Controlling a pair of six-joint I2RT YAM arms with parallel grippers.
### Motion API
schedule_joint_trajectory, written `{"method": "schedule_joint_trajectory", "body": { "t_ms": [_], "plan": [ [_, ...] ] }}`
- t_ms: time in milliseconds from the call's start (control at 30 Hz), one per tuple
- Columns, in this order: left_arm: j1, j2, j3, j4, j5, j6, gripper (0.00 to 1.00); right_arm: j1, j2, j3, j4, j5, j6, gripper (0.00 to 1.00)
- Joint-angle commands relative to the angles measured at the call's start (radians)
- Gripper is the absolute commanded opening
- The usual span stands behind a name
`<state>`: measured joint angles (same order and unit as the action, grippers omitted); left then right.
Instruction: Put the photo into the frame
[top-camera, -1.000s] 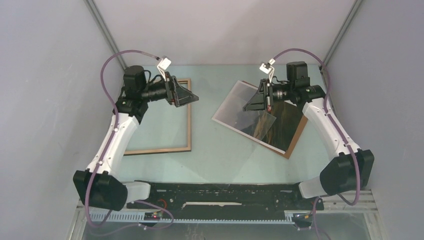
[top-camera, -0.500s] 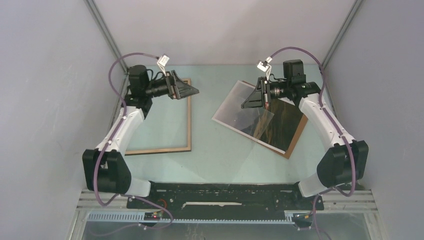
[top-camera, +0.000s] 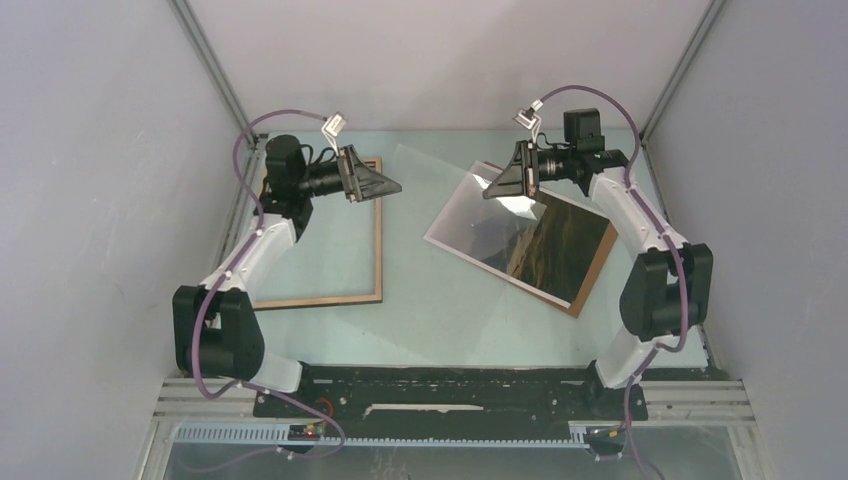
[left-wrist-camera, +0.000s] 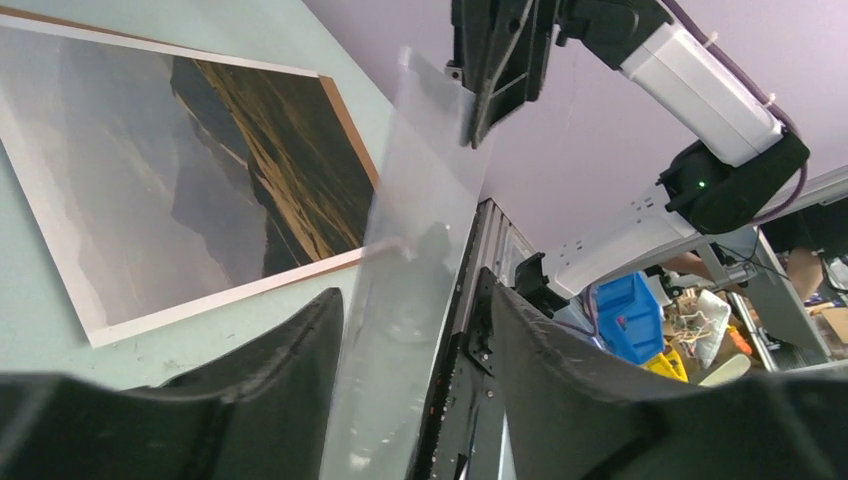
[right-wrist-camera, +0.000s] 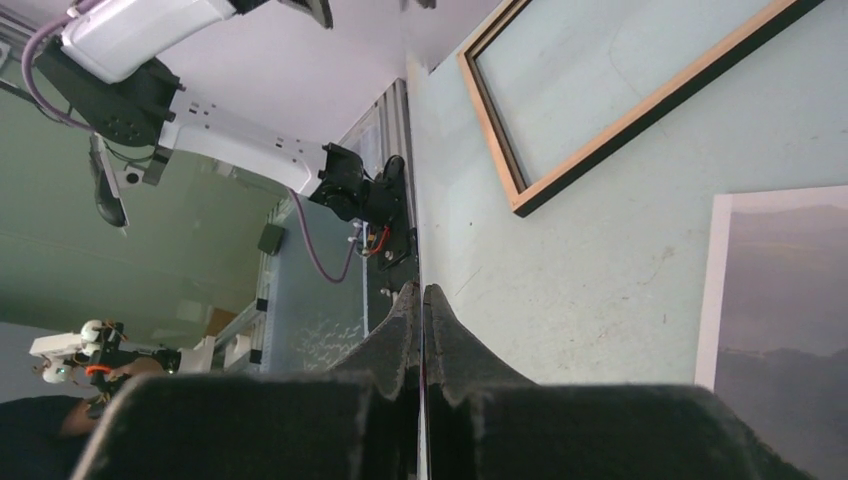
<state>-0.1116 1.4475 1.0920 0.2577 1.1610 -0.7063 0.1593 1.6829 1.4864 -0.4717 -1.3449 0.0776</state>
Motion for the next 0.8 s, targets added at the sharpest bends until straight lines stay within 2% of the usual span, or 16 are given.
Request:
{"method": "schedule_joint_trajectory", "body": {
  "t_ms": [0, 67, 200, 300, 333, 467, 500, 600, 667, 767],
  "plan": [
    [0.006, 0.030, 0.007, 0.035, 0.029, -0.012, 0.54, -0.009, 0.079, 0.096, 0.021, -0.074, 0.028, 0.00],
    [0.008, 0.048, 0.019, 0.022, 0.026, -0.008, 0.45, -0.007, 0.118, 0.132, -0.039, -0.083, -0.015, 0.00],
    [0.018, 0.082, 0.039, 0.002, 0.002, -0.003, 0.30, -0.014, 0.187, 0.193, -0.051, -0.069, -0.005, 0.00],
    [0.021, 0.111, 0.065, -0.044, -0.023, 0.018, 0.05, -0.016, 0.245, 0.242, -0.056, -0.031, 0.032, 0.04],
    [0.022, 0.120, 0.075, -0.063, -0.027, 0.028, 0.01, -0.016, 0.263, 0.256, -0.052, -0.015, 0.057, 0.12],
    [0.039, 0.121, 0.086, -0.129, -0.077, 0.076, 0.00, -0.034, 0.322, 0.267, -0.002, 0.076, 0.238, 0.42],
    [0.047, 0.122, 0.085, -0.139, -0.089, 0.081, 0.00, -0.047, 0.326, 0.252, 0.008, 0.126, 0.290, 0.52],
    [0.067, 0.116, 0.080, -0.139, -0.102, 0.087, 0.00, -0.104, 0.281, 0.133, 0.097, 0.290, 0.427, 0.71],
    [0.069, 0.095, 0.070, -0.127, -0.100, 0.099, 0.00, -0.162, 0.232, -0.002, 0.197, 0.327, 0.508, 0.80],
    [0.069, 0.055, 0.050, -0.124, -0.105, 0.115, 0.00, -0.248, 0.140, -0.168, 0.344, 0.347, 0.556, 0.87]
  ]
}}
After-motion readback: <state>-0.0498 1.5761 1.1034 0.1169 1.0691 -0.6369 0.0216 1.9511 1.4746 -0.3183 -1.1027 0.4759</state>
